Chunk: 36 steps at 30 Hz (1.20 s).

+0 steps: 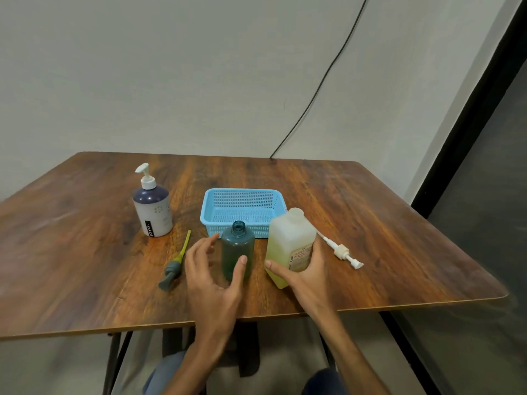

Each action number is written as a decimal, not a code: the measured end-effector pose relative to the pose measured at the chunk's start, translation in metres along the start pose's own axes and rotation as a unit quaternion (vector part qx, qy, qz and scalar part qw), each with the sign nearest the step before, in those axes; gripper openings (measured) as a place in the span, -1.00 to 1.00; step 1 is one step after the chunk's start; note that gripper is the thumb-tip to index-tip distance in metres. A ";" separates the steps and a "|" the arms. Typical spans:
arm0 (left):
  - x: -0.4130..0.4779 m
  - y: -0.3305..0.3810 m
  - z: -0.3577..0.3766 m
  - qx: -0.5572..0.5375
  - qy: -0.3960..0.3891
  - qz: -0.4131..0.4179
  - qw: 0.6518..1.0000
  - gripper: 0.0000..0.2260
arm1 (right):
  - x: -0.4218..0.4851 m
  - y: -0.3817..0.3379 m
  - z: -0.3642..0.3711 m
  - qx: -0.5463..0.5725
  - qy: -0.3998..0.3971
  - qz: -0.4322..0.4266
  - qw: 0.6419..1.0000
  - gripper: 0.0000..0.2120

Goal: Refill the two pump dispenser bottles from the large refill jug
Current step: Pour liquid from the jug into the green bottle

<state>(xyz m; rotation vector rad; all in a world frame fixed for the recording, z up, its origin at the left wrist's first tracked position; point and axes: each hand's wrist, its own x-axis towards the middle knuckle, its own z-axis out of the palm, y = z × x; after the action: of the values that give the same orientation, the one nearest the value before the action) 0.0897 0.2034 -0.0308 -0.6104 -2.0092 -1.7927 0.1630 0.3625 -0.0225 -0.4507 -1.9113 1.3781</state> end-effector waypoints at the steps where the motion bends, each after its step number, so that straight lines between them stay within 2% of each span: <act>1: 0.004 -0.004 -0.001 0.009 -0.022 -0.015 1.000 -0.40 | 0.001 0.000 0.002 -0.007 0.013 0.001 1.000 -0.13; 4: 0.015 -0.012 0.000 0.025 -0.106 -0.065 0.992 -0.20 | 0.004 0.002 0.004 -0.034 0.038 0.001 0.999 -0.16; 6: 0.022 -0.017 0.003 0.032 -0.159 -0.085 0.983 -0.14 | 0.006 0.001 0.002 -0.046 0.038 0.001 0.998 -0.22; 11: 0.028 -0.025 0.006 0.011 -0.207 -0.080 0.975 -0.23 | 0.007 -0.013 -0.005 -0.159 0.020 -0.029 0.987 -0.21; 17: 0.028 -0.026 0.003 -0.011 -0.208 -0.063 0.976 -0.27 | 0.011 -0.030 -0.009 -0.297 -0.010 -0.055 0.953 -0.16; 24: 0.028 -0.027 0.003 -0.019 -0.189 -0.055 0.980 -0.25 | 0.025 -0.048 -0.014 -0.421 -0.021 -0.105 0.901 -0.31; 30: 0.026 -0.027 0.001 -0.026 -0.181 -0.048 0.982 -0.25 | 0.029 -0.058 -0.015 -0.499 -0.022 -0.137 0.855 -0.36; 36: 0.026 -0.029 0.000 -0.035 -0.183 -0.052 0.981 -0.25 | 0.029 -0.066 -0.013 -0.519 -0.023 -0.146 0.842 -0.36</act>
<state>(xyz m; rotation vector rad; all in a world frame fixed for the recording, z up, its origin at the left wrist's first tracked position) 0.0516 0.2021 -0.0409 -0.9332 -2.2557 -1.9331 0.1610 0.3659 0.0511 -0.5777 -2.5178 0.0438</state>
